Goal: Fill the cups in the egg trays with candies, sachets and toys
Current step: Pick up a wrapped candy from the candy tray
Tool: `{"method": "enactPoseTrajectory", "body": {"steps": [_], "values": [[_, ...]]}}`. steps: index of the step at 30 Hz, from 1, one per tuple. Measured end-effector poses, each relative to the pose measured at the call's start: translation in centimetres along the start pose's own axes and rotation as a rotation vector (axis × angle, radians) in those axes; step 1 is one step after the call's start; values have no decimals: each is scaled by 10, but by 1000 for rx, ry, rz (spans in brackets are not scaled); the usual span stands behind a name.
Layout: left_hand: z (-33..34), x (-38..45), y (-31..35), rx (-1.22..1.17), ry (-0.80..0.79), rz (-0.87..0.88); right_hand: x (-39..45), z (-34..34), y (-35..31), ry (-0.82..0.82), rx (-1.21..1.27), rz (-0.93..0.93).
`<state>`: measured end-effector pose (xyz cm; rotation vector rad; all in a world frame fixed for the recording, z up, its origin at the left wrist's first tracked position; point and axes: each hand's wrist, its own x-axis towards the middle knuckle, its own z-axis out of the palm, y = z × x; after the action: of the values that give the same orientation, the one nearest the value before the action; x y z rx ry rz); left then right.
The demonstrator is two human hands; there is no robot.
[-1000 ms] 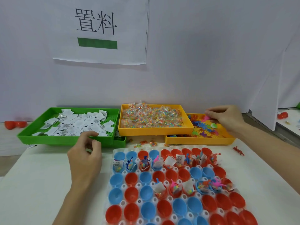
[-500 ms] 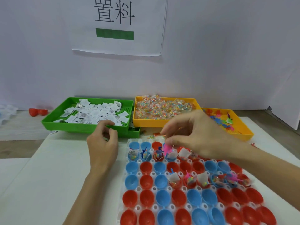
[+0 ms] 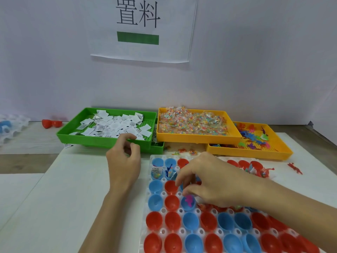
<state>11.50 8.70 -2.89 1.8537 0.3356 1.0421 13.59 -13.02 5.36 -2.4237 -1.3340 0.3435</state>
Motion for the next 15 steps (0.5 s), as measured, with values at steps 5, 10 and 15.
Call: {"method": "enactPoseTrajectory", "body": {"steps": [5,10,15], "values": [[0,0,0,3,-2,3,0,-2,2,50,-108,-31],[-1,0,1,-9,-2,-7,24,-23,37,308,-10,79],[-1,-1,1,-12,-2,-19,62,-40,103,539,-8,402]]}}
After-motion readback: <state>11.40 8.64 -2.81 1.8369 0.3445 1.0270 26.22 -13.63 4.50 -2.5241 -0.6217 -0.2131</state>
